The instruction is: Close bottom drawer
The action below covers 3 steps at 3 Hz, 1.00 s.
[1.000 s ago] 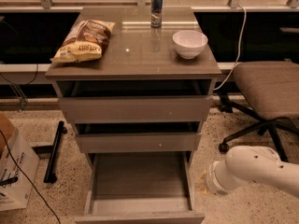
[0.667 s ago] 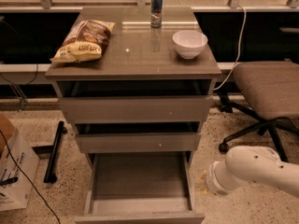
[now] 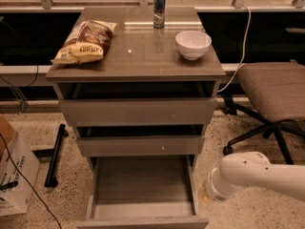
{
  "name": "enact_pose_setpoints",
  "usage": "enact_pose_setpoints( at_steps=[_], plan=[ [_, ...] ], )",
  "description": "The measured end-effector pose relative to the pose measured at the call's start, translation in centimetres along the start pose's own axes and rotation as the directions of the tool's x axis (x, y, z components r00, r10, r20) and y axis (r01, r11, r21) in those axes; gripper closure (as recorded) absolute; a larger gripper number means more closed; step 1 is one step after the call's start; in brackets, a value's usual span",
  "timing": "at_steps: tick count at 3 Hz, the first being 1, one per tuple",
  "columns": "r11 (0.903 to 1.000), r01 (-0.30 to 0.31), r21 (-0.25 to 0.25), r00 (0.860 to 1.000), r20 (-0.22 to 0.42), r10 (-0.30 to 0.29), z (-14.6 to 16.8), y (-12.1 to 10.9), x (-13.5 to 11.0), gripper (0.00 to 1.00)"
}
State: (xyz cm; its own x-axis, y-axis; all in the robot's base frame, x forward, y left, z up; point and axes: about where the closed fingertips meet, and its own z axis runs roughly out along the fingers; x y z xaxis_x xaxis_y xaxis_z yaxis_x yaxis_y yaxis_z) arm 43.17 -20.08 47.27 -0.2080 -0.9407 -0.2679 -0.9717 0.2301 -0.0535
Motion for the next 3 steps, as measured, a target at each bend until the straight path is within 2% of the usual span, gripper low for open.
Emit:
enact_pose_setpoints(
  at_steps=[1, 2, 3],
  plan=[
    [0.9984, -0.030, -0.048, 0.999, -0.020, 0.029, 3.6, -0.1, 2.2, 1.00],
    [0.9912, -0.079, -0.107, 0.997, -0.028, 0.076, 7.9, 0.6, 4.8, 1.00],
    [0.9796, -0.131, -0.152, 0.991, -0.010, 0.131, 11.7, 1.8, 7.2, 1.00]
  ],
)
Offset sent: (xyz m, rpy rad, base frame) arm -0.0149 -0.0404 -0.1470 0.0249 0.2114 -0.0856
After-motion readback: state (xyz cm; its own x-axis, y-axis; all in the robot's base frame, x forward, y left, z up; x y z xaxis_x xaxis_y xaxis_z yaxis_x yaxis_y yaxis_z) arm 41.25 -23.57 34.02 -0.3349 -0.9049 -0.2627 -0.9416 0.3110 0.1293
